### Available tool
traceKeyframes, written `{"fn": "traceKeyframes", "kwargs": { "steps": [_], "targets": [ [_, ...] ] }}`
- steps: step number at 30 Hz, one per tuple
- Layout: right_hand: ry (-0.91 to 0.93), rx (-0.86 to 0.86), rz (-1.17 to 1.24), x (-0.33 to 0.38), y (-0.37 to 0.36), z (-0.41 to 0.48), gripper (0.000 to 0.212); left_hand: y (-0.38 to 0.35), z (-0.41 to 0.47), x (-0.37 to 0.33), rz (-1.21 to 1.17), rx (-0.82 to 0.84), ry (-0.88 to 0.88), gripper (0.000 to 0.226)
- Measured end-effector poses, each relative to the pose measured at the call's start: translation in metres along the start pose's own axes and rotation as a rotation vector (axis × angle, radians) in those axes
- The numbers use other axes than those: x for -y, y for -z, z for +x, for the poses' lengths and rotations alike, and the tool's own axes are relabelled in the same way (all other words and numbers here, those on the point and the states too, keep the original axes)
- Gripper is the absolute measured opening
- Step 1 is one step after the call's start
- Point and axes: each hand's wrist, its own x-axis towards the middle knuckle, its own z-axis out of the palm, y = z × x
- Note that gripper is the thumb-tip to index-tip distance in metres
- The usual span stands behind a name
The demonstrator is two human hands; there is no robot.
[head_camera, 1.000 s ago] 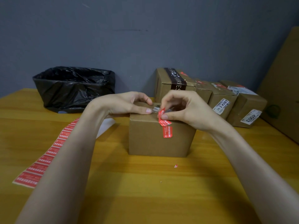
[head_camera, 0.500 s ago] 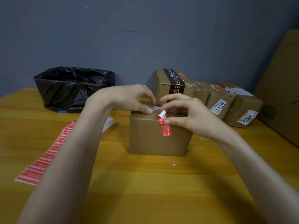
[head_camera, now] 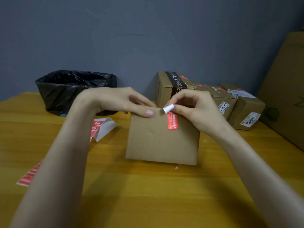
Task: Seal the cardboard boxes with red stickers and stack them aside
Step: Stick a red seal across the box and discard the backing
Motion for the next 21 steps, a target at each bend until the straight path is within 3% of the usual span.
{"fn": "traceKeyframes", "kwargs": {
  "steps": [7, 12, 18, 21],
  "targets": [
    [-0.14, -0.053, -0.071, -0.014, -0.007, 0.001, 0.024, -0.017, 0.012, 0.01, -0.206, 0.115, 0.146, 0.049],
    [-0.252, -0.05, -0.186, -0.029, -0.021, -0.001, 0.026, -0.023, 0.02, 0.012, -0.101, 0.154, 0.235, 0.049],
    [-0.319, -0.072, -0.118, -0.03, -0.022, -0.002, 0.011, -0.021, 0.024, 0.0, 0.043, 0.153, 0.117, 0.045],
    [-0.353, -0.089, -0.058, -0.031, -0.022, -0.003, 0.018, -0.023, 0.028, -0.001, 0.064, 0.136, 0.071, 0.038]
  ]
}}
